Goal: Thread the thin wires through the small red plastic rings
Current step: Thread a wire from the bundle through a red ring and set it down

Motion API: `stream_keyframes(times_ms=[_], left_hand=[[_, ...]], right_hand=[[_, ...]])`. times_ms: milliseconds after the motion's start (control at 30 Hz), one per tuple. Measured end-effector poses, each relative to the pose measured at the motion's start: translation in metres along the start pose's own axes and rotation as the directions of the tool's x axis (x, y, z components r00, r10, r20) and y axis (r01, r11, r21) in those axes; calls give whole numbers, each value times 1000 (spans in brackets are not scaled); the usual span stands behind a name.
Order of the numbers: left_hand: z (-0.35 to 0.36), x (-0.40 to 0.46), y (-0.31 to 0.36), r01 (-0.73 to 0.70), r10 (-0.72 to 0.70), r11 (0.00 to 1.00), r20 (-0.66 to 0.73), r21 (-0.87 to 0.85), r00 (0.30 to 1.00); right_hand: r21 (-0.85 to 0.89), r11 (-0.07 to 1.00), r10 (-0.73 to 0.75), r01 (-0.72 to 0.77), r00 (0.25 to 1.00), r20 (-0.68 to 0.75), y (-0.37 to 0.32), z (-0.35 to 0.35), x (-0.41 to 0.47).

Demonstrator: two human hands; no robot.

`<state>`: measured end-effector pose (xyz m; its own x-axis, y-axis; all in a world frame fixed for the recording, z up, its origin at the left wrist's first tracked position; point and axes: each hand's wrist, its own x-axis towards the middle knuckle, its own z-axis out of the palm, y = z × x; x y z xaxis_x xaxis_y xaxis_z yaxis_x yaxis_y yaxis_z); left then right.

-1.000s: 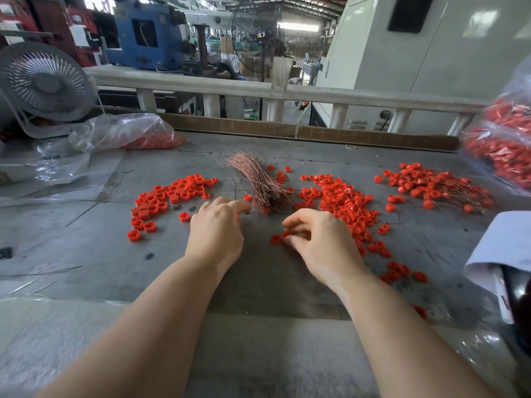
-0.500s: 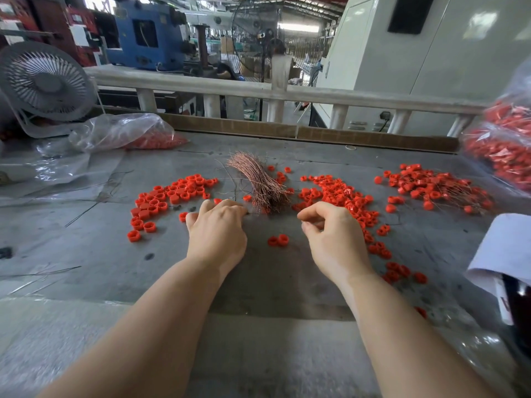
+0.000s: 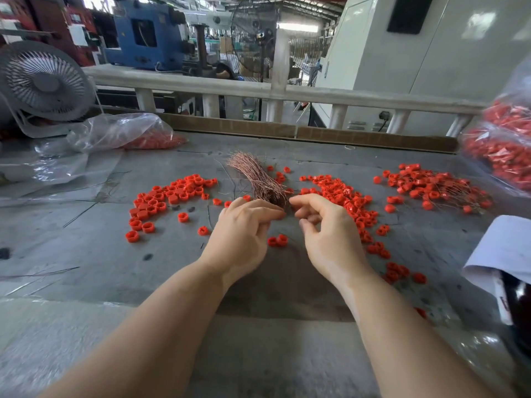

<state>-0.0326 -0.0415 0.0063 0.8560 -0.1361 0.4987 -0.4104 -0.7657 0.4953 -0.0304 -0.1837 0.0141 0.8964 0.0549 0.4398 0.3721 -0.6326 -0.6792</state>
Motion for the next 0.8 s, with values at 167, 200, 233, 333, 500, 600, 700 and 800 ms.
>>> stream_keyframes(times_ms=[167, 200, 233, 333, 500, 600, 700, 800], left_hand=[[-1, -4, 7, -90, 94, 994, 75, -62, 993], [-1, -4, 8, -93, 98, 993, 75, -70, 992], [-1, -5, 8, -90, 95, 993, 66, -77, 993], [-1, -4, 7, -73, 75, 995, 30, -63, 997], [-2, -2, 4, -25, 25, 999, -13, -27, 1000], [-2, -2, 5, -6, 5, 1000, -31, -26, 1000], [-2, -2, 5, -1, 0, 1000, -43, -17, 999], [-1, -2, 4, 16, -17, 1000, -55, -12, 998]], right_hand=[[-37, 998, -39, 41, 997, 68, 2, 1, -2], [-52, 998, -33, 36, 998, 58, 3, 1, -2], [-66, 997, -29, 31, 999, 37, 4, 0, -2], [-87, 996, -11, 7, 999, -48, 5, -2, 0], [-36, 999, 32, -37, 992, -124, 4, -4, 2], [-35, 998, 41, -46, 989, -141, 4, -4, 2], [-25, 998, 46, -50, 989, -138, 4, -4, 1], [-20, 999, 34, -37, 989, -145, 3, -4, 1]])
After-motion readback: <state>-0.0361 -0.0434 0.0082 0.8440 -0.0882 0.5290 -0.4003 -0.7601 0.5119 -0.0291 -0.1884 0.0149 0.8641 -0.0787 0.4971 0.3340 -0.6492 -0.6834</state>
